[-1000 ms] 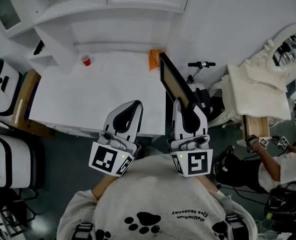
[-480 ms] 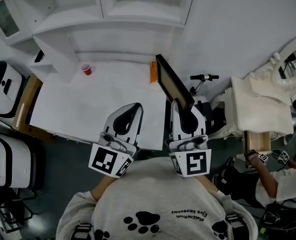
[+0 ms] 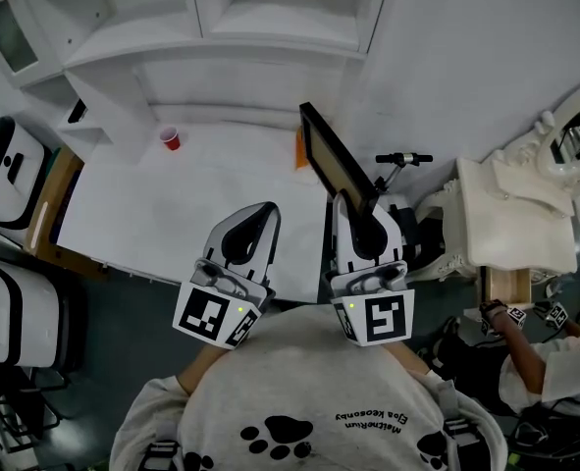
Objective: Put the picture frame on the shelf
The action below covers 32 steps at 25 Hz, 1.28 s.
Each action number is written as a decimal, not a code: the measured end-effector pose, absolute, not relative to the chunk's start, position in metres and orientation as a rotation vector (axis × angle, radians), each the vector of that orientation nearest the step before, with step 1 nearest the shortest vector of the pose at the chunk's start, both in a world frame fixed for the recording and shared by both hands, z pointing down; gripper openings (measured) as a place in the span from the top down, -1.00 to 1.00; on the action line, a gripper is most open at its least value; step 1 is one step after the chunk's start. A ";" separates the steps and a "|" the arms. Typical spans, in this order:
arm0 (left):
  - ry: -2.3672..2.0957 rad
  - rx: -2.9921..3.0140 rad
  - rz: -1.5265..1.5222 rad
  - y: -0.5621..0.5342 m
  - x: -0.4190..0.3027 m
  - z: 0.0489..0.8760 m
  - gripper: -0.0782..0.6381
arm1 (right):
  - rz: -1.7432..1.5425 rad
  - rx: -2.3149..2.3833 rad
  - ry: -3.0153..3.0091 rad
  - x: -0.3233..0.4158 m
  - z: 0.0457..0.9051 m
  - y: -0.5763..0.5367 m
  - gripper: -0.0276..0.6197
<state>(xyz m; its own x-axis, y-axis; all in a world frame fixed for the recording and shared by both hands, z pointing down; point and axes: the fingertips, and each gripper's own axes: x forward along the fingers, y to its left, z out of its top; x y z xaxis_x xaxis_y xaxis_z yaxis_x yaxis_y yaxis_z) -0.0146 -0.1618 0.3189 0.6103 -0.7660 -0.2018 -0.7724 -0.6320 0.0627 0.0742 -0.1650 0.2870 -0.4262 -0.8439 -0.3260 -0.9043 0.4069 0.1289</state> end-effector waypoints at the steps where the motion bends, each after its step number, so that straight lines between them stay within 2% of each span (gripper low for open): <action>1: 1.328 -2.791 0.330 -0.164 -0.016 0.318 0.73 | 0.433 -1.551 2.451 0.073 0.286 -0.166 0.80; 21: 1.107 -2.852 0.377 -0.241 -0.022 0.288 0.73 | 0.624 -1.690 2.339 0.048 0.244 -0.225 0.80; 32: 1.067 -2.804 0.377 -0.269 -0.029 0.268 0.73 | 1.009 -1.775 2.369 0.037 0.227 -0.251 0.80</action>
